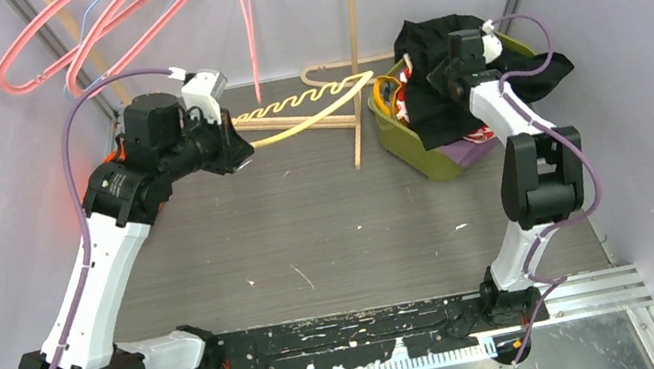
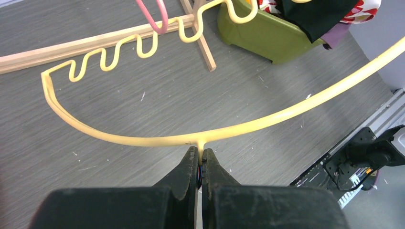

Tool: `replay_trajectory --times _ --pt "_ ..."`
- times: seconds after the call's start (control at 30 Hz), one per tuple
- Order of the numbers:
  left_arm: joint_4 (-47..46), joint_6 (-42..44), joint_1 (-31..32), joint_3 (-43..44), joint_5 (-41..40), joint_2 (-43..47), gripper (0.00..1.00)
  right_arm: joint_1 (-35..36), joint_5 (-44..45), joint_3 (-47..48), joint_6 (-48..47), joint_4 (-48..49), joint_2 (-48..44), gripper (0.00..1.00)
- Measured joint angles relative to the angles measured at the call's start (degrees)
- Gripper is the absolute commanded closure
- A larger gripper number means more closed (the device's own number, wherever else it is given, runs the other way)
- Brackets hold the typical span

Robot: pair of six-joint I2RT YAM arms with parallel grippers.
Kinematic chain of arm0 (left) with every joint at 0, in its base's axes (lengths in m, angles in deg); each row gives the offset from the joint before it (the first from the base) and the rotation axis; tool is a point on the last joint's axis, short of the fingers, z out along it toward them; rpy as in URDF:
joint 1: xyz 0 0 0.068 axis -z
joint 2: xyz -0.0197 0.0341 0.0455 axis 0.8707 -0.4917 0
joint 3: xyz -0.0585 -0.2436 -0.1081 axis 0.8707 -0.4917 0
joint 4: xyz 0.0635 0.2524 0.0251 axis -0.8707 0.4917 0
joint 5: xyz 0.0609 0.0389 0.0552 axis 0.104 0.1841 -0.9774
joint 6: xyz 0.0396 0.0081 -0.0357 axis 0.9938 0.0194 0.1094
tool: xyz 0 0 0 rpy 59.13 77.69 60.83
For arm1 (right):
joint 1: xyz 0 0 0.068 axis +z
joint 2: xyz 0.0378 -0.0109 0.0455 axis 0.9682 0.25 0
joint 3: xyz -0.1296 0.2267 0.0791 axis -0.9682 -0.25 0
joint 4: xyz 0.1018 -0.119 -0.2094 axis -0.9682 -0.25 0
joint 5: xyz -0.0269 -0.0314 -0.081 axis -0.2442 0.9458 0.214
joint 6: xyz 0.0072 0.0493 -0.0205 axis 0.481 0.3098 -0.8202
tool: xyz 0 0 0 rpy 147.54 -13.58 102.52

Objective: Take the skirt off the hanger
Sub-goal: Place the skirt in the bin.

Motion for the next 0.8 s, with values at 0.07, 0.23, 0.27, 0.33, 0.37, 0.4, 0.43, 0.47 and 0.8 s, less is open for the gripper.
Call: replay_trajectory --times 0.07,0.23,0.27,0.33,0.37,0.4,0.43,0.47,0.8 --pt "-0.2 0.0 -0.8 0.7 0.2 -0.5 1.0 -1.7 -1.8 0.3 2.2 -0.2 3.1 0.99" --pt "-0.2 -0.2 -2.8 0.8 1.6 -2.0 1.0 -3.3 -5.6 -3.0 6.8 0.3 6.6 0.99" --pt "-0.2 -0.3 -3.2 0.8 2.0 -2.5 1.0 -3.0 -5.6 -4.1 7.1 0.8 6.2 0.99" --pt "-0.2 -0.4 -3.7 0.8 2.6 -3.6 1.0 -2.4 -5.1 -5.3 7.1 1.3 5.4 0.99" --pt "-0.3 -0.5 -3.9 0.7 3.0 -4.2 1.0 -2.1 -4.8 -5.7 6.8 1.2 4.8 0.99" --pt "-0.4 -0.5 -4.0 0.5 3.4 -4.6 1.0 -1.8 -4.6 -6.0 6.6 0.9 4.2 0.99" --pt "-0.7 -0.6 -4.1 0.1 3.7 -4.9 1.0 -1.6 -4.2 -6.4 6.3 0.5 3.5 0.99" --pt "-1.0 -0.7 -4.2 -0.4 4.2 -4.9 1.0 -1.4 -3.7 -6.8 6.0 -0.2 2.7 0.99" --pt "-3.4 -1.6 -4.2 -3.5 6.1 -2.9 1.0 2.2 -1.5 -9.4 2.4 -7.9 -4.5 0.73"
